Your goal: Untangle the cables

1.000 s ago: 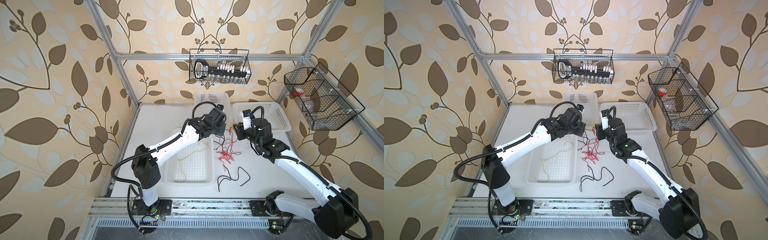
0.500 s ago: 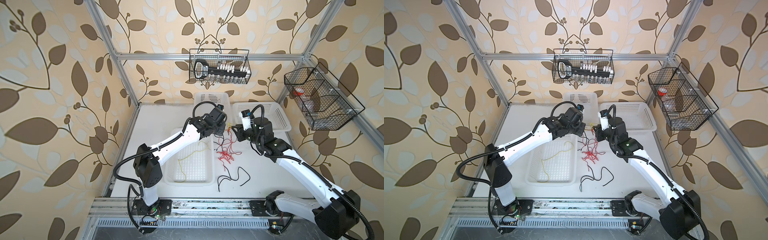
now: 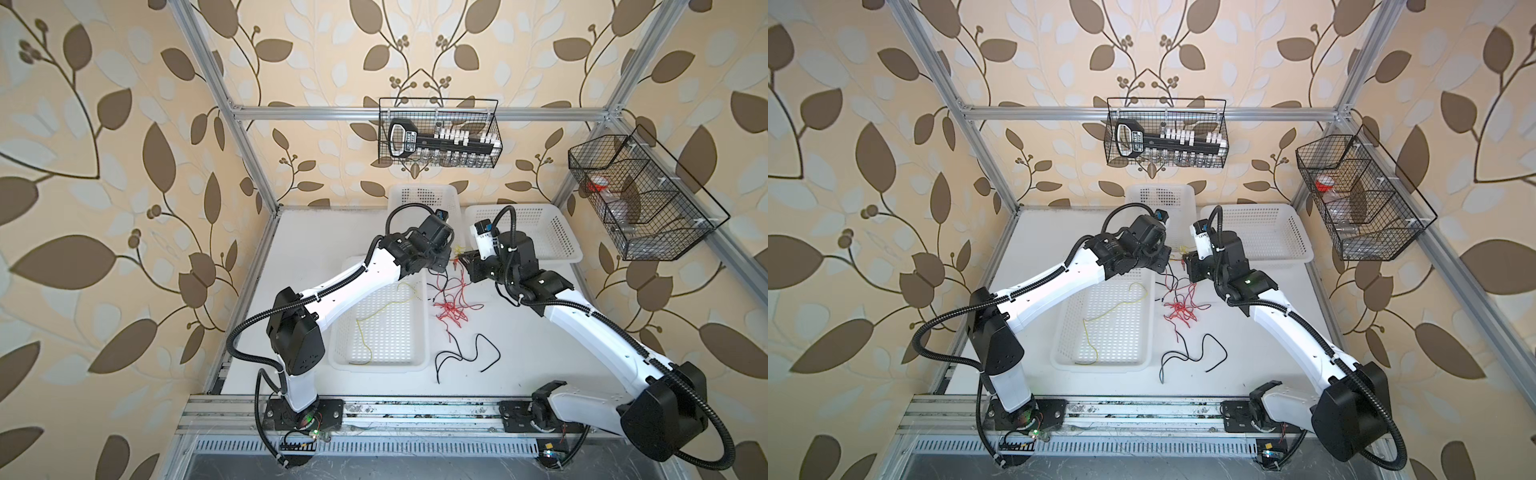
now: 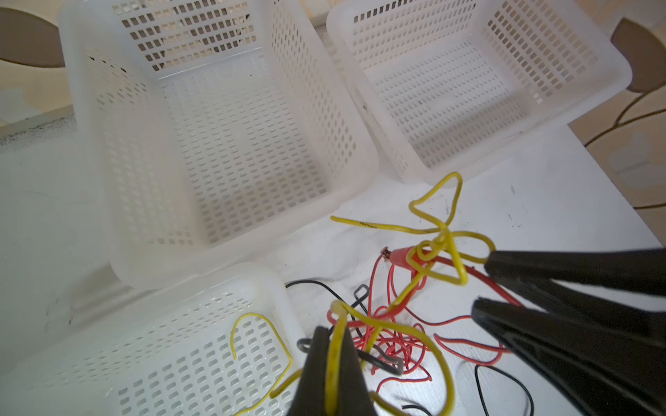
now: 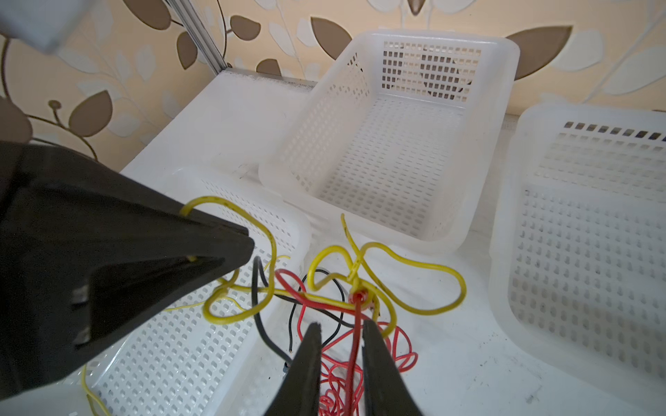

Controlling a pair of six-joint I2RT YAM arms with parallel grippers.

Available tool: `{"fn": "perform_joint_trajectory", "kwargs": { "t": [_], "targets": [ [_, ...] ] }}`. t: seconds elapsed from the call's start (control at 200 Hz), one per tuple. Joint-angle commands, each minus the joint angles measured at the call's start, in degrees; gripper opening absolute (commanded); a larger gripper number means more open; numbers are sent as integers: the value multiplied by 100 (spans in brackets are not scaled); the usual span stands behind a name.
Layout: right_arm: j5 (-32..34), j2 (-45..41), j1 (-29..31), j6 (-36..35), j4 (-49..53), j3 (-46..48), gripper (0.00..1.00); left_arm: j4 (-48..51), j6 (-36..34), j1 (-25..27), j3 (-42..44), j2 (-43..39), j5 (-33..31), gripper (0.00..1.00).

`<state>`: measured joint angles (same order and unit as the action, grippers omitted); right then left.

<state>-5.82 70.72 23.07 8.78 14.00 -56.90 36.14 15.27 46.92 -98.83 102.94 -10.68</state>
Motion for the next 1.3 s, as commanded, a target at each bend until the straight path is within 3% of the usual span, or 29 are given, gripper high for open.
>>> {"fn": "perform_joint_trajectory", "kwargs": {
  "t": [0.0, 0.395, 0.635, 0.82, 1.075, 1.294],
  "targets": [
    [-40, 62, -26, -32, 33, -203, 20, -28, -37, 32, -267, -70, 58, 0],
    [113, 276, -30, -37, 77, -125, 12, -125, -39, 38, -270, -83, 210, 0],
    [227, 337, -23, -61, 69, -58, 0, -206, -40, 36, -165, -137, 259, 0],
    [-115, 461, 172, -44, -84, -72, 0, -515, -34, 29, 28, -194, 549, 0],
    [-1152, 576, 303, 453, -774, 81, 0, -899, 14, 38, 302, -330, 893, 0],
    [-230, 235, 101, 537, -745, 192, 0, -907, -20, 28, 511, -467, 706, 0]
  ]
}}
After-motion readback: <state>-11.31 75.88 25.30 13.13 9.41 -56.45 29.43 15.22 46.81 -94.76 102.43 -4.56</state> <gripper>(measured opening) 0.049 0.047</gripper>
